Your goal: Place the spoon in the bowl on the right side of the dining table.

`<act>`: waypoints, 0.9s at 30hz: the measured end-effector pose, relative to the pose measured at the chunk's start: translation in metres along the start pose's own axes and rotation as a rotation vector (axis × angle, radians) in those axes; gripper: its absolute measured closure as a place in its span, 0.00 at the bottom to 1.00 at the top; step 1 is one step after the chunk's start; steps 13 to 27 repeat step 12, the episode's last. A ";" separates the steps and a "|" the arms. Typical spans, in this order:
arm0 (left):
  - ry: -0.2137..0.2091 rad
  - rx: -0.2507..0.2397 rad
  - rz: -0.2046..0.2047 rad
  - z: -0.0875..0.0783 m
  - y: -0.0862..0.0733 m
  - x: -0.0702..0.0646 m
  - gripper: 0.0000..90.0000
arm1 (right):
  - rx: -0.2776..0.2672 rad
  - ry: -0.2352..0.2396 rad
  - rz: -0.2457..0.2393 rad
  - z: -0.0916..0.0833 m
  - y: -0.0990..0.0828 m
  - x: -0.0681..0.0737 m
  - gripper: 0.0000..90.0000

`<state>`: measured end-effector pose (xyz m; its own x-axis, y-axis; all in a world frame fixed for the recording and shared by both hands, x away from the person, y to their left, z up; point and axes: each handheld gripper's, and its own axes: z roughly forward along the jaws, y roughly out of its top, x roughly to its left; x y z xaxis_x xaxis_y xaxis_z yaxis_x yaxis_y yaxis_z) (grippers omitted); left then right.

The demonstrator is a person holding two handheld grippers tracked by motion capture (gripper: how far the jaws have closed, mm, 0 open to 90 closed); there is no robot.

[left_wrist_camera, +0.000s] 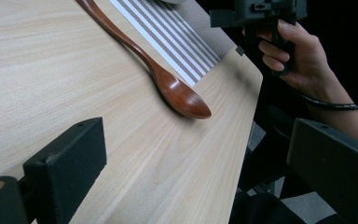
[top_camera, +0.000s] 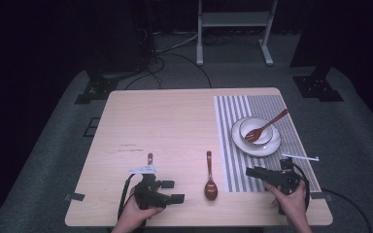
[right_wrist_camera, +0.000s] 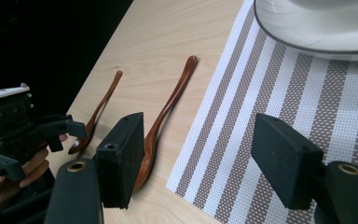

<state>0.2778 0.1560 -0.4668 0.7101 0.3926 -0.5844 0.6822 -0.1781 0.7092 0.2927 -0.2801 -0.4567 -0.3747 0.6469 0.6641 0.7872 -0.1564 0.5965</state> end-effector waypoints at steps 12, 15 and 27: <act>0.000 -0.005 -0.003 -0.002 0.000 0.001 0.04 | 0.021 0.010 0.000 0.005 -0.010 0.002 0.36; 0.000 -0.005 -0.003 -0.002 0.000 0.001 0.04 | 0.021 0.010 0.000 0.005 -0.010 0.002 0.36; 0.000 -0.005 -0.003 -0.002 0.000 0.001 0.04 | 0.021 0.010 0.000 0.005 -0.010 0.002 0.36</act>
